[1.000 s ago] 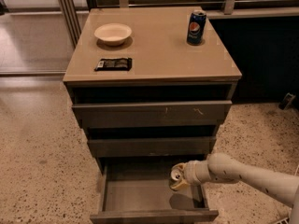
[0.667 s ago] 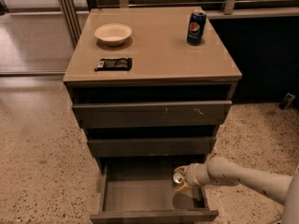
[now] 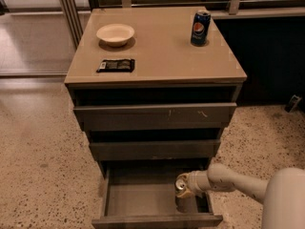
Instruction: Place green can into bottom drawer
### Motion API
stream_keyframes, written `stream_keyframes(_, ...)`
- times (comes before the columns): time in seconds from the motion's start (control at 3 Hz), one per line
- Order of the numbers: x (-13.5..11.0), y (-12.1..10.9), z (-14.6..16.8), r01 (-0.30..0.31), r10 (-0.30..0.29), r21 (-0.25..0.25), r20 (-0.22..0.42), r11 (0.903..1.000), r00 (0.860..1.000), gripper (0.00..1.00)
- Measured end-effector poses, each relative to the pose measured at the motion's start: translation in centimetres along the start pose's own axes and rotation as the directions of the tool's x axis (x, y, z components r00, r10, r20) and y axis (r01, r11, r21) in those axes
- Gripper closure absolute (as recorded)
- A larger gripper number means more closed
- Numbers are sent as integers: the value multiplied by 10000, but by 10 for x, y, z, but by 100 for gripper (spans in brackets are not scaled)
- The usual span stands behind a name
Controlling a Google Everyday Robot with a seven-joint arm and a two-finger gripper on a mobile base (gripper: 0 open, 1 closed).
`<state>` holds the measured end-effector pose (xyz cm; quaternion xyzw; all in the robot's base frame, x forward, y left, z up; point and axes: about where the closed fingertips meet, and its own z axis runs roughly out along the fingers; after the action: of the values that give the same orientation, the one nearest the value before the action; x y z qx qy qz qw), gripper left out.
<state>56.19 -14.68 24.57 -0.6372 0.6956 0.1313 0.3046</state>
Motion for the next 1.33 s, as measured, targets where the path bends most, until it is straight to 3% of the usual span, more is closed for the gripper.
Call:
stream_keyframes(0.67,19,-17,46,-663,680,-226,829,9975,9942,100)
stream_keyframes(1.33,32,-27,68,-1308,1353,-428,1294,9905,9823,100)
